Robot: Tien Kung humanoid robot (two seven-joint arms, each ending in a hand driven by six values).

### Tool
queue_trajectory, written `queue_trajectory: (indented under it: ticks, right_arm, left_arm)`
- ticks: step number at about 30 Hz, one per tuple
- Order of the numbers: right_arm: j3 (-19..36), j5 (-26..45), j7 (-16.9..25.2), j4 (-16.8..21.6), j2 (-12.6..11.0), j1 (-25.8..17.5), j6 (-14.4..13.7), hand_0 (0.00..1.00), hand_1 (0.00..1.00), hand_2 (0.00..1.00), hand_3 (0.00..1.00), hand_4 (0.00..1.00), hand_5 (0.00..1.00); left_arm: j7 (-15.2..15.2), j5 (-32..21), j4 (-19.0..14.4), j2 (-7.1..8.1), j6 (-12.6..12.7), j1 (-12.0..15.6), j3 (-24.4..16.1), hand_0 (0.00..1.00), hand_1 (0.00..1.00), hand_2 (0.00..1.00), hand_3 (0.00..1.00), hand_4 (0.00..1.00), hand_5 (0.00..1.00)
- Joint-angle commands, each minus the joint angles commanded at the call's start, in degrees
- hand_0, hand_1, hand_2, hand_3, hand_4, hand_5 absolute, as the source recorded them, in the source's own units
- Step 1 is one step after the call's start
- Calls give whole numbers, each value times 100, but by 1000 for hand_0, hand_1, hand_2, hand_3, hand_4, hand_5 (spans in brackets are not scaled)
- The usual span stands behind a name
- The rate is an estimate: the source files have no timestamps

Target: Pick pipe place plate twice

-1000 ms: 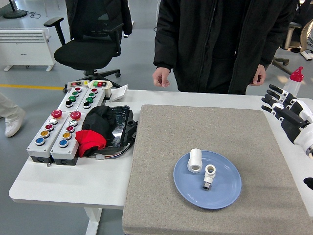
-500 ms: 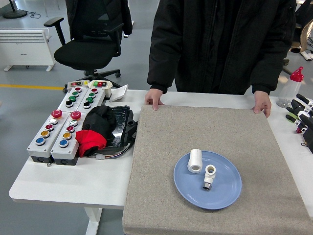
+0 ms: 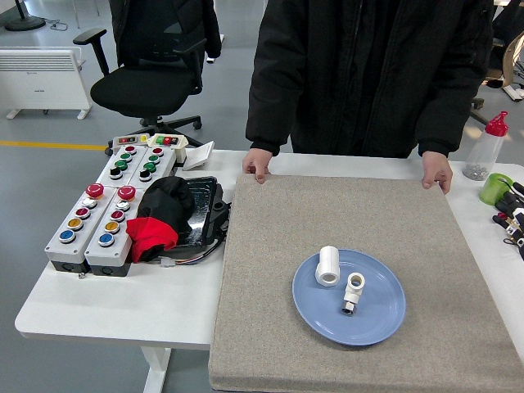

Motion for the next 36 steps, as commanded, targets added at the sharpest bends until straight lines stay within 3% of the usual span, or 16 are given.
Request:
queue_trajectory:
  ticks: [36]
  right_arm:
    - [146,25,36,-101,144,-83,27,882,839,904,852,709,559]
  left_arm:
    - [8,30,-5,-5,-32,24,13,681,685,715,651,514,998]
